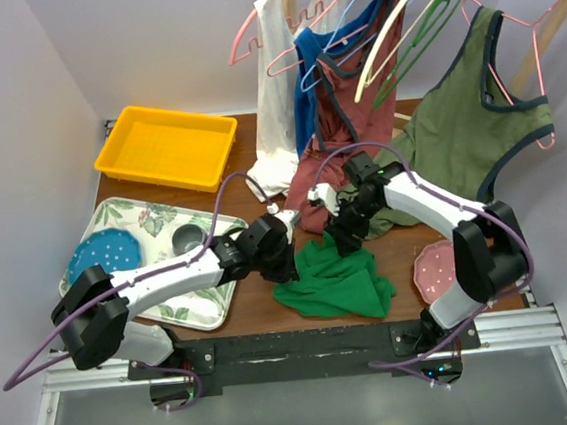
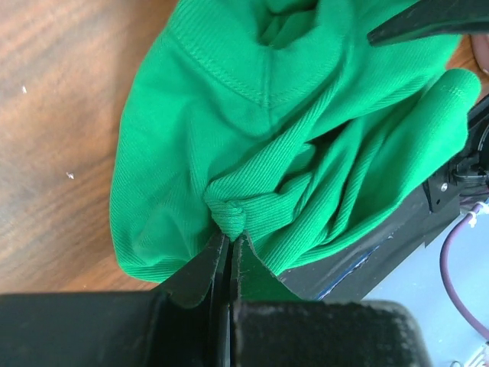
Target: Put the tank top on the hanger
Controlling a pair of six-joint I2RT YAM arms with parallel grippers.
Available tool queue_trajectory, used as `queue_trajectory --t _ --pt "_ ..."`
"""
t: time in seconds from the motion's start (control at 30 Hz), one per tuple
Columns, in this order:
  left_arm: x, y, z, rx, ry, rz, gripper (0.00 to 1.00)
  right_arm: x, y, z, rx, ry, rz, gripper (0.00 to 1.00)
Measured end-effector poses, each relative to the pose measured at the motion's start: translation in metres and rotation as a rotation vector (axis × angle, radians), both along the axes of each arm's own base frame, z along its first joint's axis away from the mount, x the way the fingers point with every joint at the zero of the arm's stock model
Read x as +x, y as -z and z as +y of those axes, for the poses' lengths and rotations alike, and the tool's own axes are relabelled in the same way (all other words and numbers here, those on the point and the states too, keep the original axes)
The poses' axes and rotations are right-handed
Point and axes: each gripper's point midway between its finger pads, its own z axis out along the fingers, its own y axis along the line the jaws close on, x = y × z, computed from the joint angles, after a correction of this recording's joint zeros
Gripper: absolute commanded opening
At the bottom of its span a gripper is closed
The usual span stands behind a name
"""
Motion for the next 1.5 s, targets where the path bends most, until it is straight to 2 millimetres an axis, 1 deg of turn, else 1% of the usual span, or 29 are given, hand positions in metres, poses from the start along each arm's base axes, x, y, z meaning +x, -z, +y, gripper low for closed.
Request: queue_trajectory --t 0.1,0.17,0.23,0.3,0.33,0.4,0.43,0.5,0.53,0.63,0.7,0.8,0.83,0.9,1.0,1.07,1.1,1.17,1.23,1.3,1.33,1.37,1.4,1.43,1.47,1.5 --pt "-0.004 0.007 0.002 -0.006 -0.015 0.022 0.0 -0.001 0.007 0.011 -0.013 -0.039 0.015 0.6" --pt "-0.005 0.008 0.002 -0.016 -0.022 0.026 0.0 -0.004 0.01 0.019 -0.013 -0.071 0.026 0.61" --pt "-0.004 0.006 0.0 -0.031 -0.028 0.024 0.0 -0.011 0.011 0.025 -0.006 -0.11 0.039 0.61" --pt "-0.005 0.004 0.001 -0.041 -0.038 0.025 0.0 -0.021 0.01 0.031 0.001 -0.153 0.053 0.59" --pt "-0.005 0.005 0.002 -0.044 -0.045 0.028 0.0 -0.026 0.01 0.033 0.002 -0.164 0.066 0.51" --pt "-0.007 0.005 0.004 -0.05 -0.052 0.033 0.0 -0.03 0.011 0.034 0.003 -0.176 0.079 0.36" --pt "-0.008 0.006 0.005 -0.051 -0.053 0.035 0.0 -0.032 0.012 0.034 0.0 -0.182 0.087 0.19" --pt "-0.01 0.006 0.006 -0.059 -0.06 0.039 0.0 -0.034 0.013 0.035 -0.01 -0.191 0.096 0.06" --pt "-0.011 0.006 0.006 -0.065 -0.064 0.039 0.0 -0.034 0.013 0.035 -0.011 -0.197 0.098 0.0" --pt "-0.009 -0.006 0.008 -0.115 -0.087 0.025 0.0 -0.031 0.001 0.039 -0.019 -0.219 0.086 0.0" --pt "-0.007 -0.02 0.008 -0.157 -0.105 0.009 0.0 -0.024 -0.015 0.042 -0.022 -0.232 0.054 0.0" --pt "0.006 -0.053 0.011 -0.26 -0.154 -0.045 0.0 -0.006 -0.053 0.047 -0.009 -0.252 -0.025 0.0" --pt "0.012 -0.068 0.013 -0.299 -0.171 -0.071 0.0 -0.002 -0.065 0.047 0.0 -0.257 -0.05 0.0" --pt "0.022 -0.099 0.017 -0.369 -0.2 -0.124 0.0 0.008 -0.094 0.044 0.019 -0.261 -0.111 0.0" --pt "0.04 -0.156 0.017 -0.455 -0.219 -0.214 0.0 0.028 -0.138 0.033 0.043 -0.247 -0.217 0.0" --pt "0.052 -0.205 0.012 -0.514 -0.204 -0.296 0.0 0.048 -0.173 0.028 0.058 -0.22 -0.327 0.0" --pt "0.055 -0.225 0.01 -0.537 -0.196 -0.332 0.0 0.059 -0.195 0.025 0.063 -0.2 -0.397 0.0" --pt "0.063 -0.274 0.006 -0.582 -0.172 -0.414 0.0 0.075 -0.244 0.023 0.092 -0.171 -0.549 0.0" --pt "0.066 -0.315 0.004 -0.62 -0.15 -0.489 0.0 0.079 -0.293 0.023 0.138 -0.148 -0.688 0.0" --pt "0.066 -0.344 0.006 -0.651 -0.135 -0.548 0.0 0.073 -0.328 0.02 0.18 -0.129 -0.784 0.0" --pt "0.065 -0.353 0.007 -0.659 -0.129 -0.57 0.0 0.066 -0.342 0.016 0.198 -0.118 -0.817 0.0" --pt "0.063 -0.359 0.009 -0.665 -0.121 -0.585 0.0 0.057 -0.35 0.013 0.212 -0.11 -0.834 0.0" --pt "0.06 -0.36 0.011 -0.667 -0.111 -0.592 0.0 0.044 -0.354 0.007 0.223 -0.104 -0.842 0.0" --pt "0.058 -0.356 0.012 -0.663 -0.103 -0.588 0.0 0.035 -0.352 0.003 0.224 -0.102 -0.835 0.0" --pt "0.054 -0.348 0.012 -0.658 -0.089 -0.576 0.0 0.028 -0.347 0.001 0.227 -0.104 -0.826 0.0" --pt "0.05 -0.335 0.012 -0.651 -0.074 -0.558 0.0 0.012 -0.333 -0.004 0.224 -0.113 -0.79 0.0"
